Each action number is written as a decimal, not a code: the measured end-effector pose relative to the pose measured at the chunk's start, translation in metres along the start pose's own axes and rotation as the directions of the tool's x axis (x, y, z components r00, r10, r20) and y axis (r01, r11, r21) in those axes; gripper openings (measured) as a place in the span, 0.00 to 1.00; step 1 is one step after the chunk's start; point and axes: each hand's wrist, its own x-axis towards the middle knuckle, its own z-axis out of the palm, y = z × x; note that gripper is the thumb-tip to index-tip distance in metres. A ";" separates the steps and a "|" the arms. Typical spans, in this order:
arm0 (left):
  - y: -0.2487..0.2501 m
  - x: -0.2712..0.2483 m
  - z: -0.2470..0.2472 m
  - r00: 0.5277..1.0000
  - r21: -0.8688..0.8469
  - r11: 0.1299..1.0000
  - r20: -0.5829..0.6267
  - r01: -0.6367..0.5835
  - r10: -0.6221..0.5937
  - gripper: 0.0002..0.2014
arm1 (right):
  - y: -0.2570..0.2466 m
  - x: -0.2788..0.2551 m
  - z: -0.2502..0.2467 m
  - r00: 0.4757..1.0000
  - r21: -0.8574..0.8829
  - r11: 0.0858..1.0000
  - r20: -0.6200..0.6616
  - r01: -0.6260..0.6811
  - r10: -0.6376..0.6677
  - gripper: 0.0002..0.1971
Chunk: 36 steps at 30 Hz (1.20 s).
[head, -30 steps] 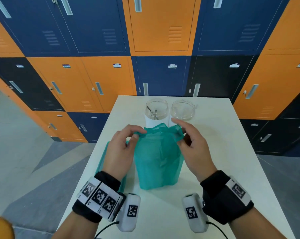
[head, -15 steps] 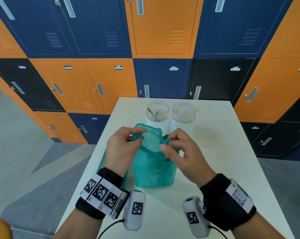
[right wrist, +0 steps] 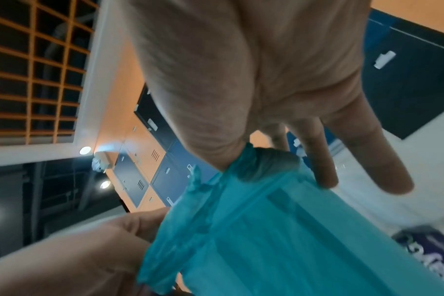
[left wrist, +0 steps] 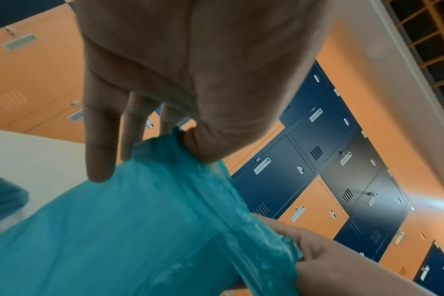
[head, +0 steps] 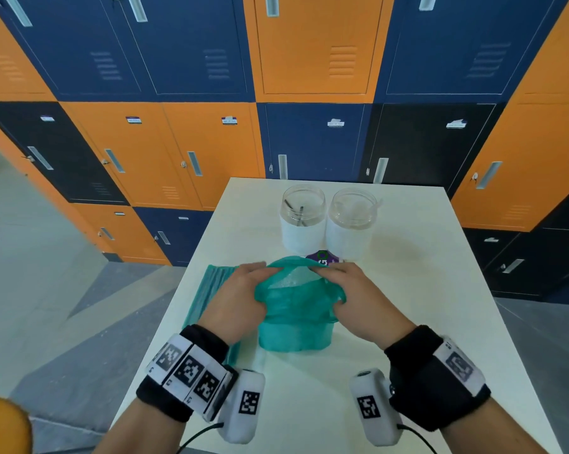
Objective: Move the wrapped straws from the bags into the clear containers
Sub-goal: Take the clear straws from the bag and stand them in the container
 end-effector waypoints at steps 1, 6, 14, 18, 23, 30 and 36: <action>0.000 0.001 0.001 1.000 -0.044 0.999 -0.005 0.000 -0.001 0.35 | 0.001 0.002 0.002 1.000 0.025 1.000 0.005 0.015 -0.015 0.38; -0.001 0.009 0.007 0.997 -0.114 0.991 0.017 0.074 -0.073 0.36 | 0.001 0.014 0.007 0.999 0.117 0.993 0.043 -0.004 -0.001 0.35; -0.016 0.012 0.021 0.911 -0.432 0.803 0.143 0.409 -0.387 0.16 | 0.003 0.013 0.003 0.914 0.368 0.840 0.232 -0.400 0.334 0.16; -0.009 0.009 0.016 0.886 -0.665 0.605 0.211 0.439 -0.412 0.16 | 0.004 0.012 0.003 0.927 0.588 0.717 0.221 -0.375 0.304 0.19; -0.007 0.007 0.009 0.913 -0.711 0.573 0.292 0.407 -0.287 0.16 | 0.007 0.010 0.009 0.942 0.680 0.654 0.277 -0.330 0.188 0.26; -0.025 0.007 0.012 0.957 -0.692 0.667 0.266 0.275 -0.118 0.36 | 0.030 0.008 0.017 0.960 0.761 0.611 0.281 -0.217 -0.009 0.39; -0.049 0.015 0.040 0.974 -0.445 0.868 0.138 0.221 -0.177 0.51 | 0.050 0.012 0.038 0.991 0.461 0.879 0.097 -0.125 0.091 0.41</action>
